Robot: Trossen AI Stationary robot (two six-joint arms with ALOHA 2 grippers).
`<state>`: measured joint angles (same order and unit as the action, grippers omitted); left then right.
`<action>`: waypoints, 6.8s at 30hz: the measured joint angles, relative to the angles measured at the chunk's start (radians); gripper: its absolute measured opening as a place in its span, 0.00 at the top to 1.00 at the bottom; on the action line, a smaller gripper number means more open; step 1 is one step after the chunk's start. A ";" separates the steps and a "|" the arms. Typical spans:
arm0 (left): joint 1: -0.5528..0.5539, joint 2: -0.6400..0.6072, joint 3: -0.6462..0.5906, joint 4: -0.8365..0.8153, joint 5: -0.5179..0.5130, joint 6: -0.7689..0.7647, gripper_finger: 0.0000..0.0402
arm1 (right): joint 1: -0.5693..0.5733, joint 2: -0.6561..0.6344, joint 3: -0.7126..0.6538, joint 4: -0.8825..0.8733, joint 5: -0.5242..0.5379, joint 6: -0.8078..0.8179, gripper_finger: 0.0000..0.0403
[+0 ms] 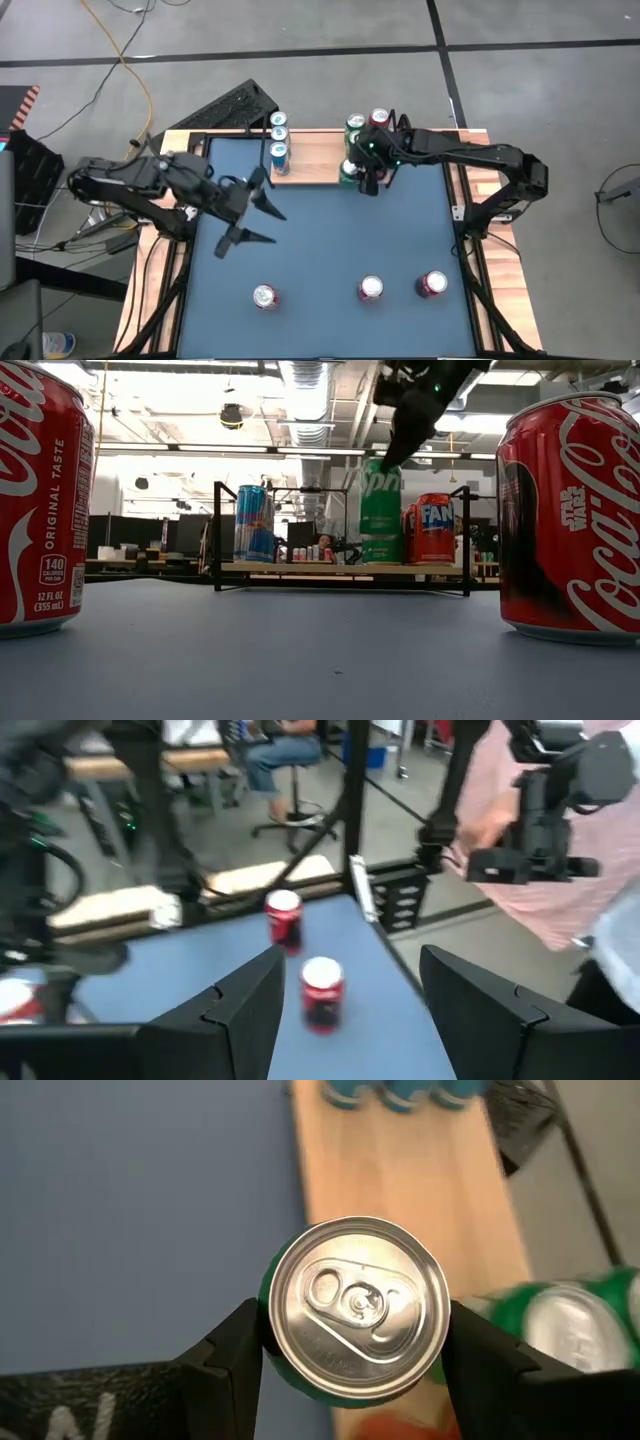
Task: Place canned beverage on shelf
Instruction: Put the green soda can on the shelf aligned with the other green soda cans, then put the left red white soda can on the shelf
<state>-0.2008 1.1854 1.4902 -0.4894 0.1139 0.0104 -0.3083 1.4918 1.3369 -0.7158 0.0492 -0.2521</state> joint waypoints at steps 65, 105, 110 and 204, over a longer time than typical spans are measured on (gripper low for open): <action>0.362 -0.005 -0.003 0.106 0.081 0.020 0.45 | -0.244 0.002 -0.117 0.066 -0.222 -0.192 0.36; 0.362 -0.005 -0.003 0.089 0.081 -0.033 0.45 | -0.174 -0.002 -0.009 0.053 -0.143 -0.168 0.24; 0.362 -0.005 -0.003 0.081 0.081 -0.034 0.45 | -0.111 -0.005 0.094 -0.096 -0.118 -0.221 0.30; 0.248 0.016 -0.005 -0.151 0.136 -0.234 0.45 | 0.124 -0.113 0.360 -0.491 0.006 -0.126 0.96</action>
<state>0.0469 1.2012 1.4857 -0.6408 0.2501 -0.2239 -0.1839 1.3783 1.6972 -1.2066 0.0552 -0.3779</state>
